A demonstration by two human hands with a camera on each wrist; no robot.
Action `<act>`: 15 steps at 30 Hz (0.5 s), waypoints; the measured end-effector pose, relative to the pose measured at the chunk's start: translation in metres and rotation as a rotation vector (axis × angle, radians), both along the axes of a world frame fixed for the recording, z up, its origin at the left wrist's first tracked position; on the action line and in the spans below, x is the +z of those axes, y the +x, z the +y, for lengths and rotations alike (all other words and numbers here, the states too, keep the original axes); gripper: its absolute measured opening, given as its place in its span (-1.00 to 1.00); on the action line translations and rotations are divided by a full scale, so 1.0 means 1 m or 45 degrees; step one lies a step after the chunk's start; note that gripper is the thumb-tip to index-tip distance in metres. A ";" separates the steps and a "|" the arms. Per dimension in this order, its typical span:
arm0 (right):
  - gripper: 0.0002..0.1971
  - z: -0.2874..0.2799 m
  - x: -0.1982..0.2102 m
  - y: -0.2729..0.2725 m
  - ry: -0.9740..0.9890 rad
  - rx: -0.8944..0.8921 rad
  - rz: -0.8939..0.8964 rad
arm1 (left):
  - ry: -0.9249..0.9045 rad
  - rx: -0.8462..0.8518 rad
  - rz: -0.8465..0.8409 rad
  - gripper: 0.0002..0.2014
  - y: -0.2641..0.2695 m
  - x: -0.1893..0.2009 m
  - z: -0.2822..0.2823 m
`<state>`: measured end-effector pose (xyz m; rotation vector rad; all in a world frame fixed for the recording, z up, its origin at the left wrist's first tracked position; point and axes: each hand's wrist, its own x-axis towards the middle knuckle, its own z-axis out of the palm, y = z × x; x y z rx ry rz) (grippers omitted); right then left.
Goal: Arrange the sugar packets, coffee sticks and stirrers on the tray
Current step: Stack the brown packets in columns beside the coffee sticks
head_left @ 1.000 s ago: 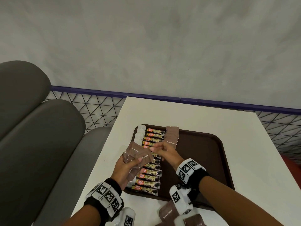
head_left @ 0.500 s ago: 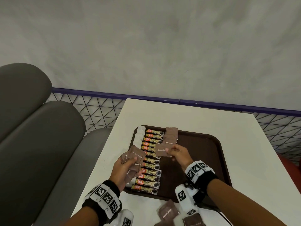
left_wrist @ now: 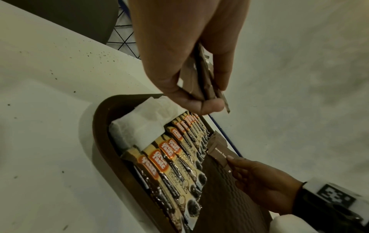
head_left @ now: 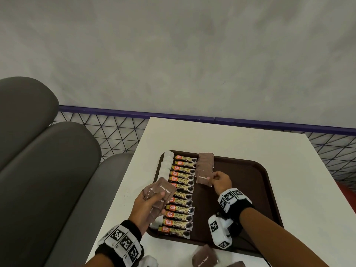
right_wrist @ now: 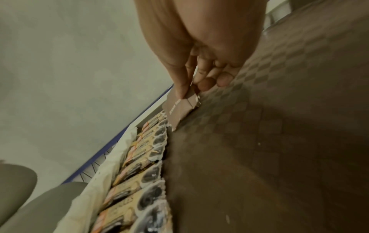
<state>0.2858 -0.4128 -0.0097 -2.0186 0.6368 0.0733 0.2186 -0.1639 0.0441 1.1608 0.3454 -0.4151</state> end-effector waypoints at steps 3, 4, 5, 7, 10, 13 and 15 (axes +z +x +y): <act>-0.85 0.002 -0.002 0.007 -0.057 -0.018 0.028 | -0.014 -0.002 0.022 -0.68 0.002 -0.001 0.002; -0.81 0.002 -0.004 0.009 -0.087 -0.027 0.034 | -0.016 -0.001 0.032 -0.69 0.002 -0.001 0.002; -0.76 0.003 -0.005 0.011 -0.114 -0.037 0.044 | -0.019 0.001 0.042 -0.69 0.003 -0.001 0.003; -0.75 0.004 -0.010 0.013 -0.184 -0.043 0.075 | -0.020 0.002 0.056 -0.69 0.003 -0.002 0.005; -0.84 0.006 -0.008 0.014 -0.296 -0.037 0.105 | -0.014 0.009 0.063 -0.69 0.005 -0.002 0.007; -0.90 0.007 -0.004 0.012 -0.342 -0.029 0.125 | -0.008 0.028 0.066 -0.70 0.007 -0.002 0.009; -0.87 0.008 -0.003 0.011 -0.361 -0.020 0.132 | -0.007 0.036 0.070 -0.70 0.008 -0.002 0.010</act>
